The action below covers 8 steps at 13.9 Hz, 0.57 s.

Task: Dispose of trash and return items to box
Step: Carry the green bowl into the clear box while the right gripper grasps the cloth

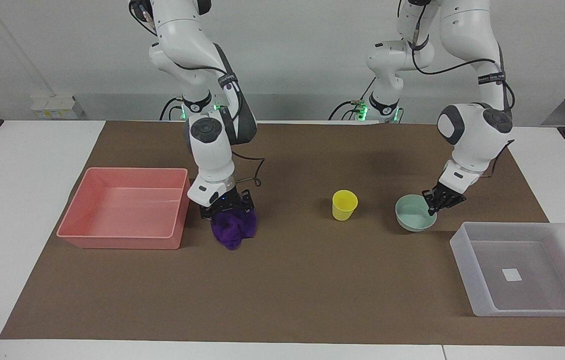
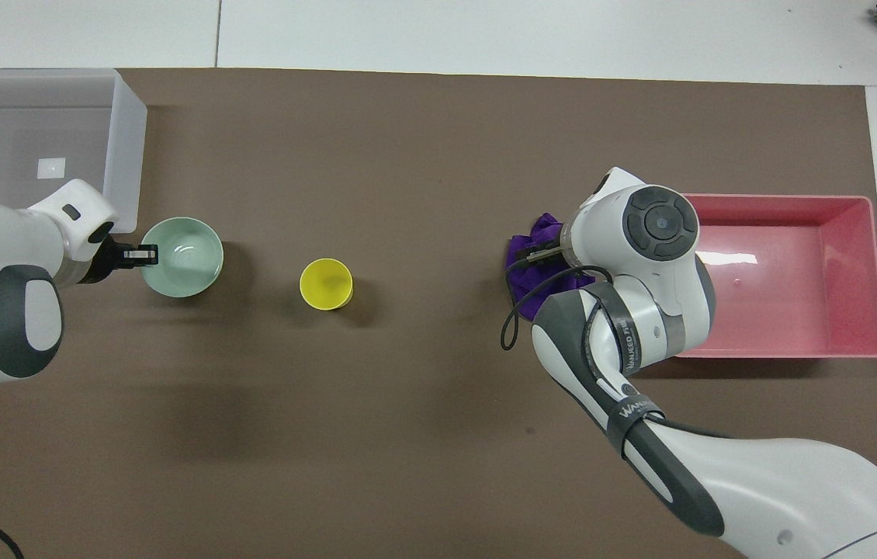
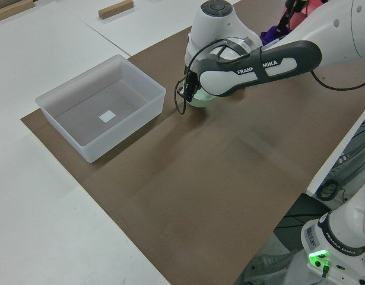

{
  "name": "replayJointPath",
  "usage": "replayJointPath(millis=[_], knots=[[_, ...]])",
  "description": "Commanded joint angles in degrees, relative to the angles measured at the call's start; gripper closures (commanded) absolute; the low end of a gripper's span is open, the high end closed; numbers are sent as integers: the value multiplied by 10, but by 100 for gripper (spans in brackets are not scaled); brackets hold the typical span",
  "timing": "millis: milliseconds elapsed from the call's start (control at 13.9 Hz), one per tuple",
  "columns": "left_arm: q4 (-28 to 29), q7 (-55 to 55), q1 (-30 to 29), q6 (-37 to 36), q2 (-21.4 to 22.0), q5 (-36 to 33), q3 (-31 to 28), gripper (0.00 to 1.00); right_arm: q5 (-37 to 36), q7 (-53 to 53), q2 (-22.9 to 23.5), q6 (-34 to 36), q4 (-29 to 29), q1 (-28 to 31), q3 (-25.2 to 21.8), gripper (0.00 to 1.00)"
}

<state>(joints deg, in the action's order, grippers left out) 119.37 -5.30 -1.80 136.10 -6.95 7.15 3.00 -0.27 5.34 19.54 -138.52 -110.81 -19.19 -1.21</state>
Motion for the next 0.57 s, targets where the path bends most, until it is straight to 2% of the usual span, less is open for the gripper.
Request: replayJointPath(millis=[0, 72, 143, 502], knots=[[-89, -1, -13, -62, -14, 9, 1, 100, 10, -23, 4, -17, -10, 1, -1, 42], [-121, -1, -14, -67, -26, 9, -1, 100, 10, -16, 4, -17, -10, 1, -1, 80], [-147, 0, -21, -66, -39, 8, -1, 100, 10, -9, 4, -16, -10, 1, -1, 100], [-271, 0, -78, -67, -102, 1, -2, 100, 10, 28, 2, -10, -5, -1, -1, 100]])
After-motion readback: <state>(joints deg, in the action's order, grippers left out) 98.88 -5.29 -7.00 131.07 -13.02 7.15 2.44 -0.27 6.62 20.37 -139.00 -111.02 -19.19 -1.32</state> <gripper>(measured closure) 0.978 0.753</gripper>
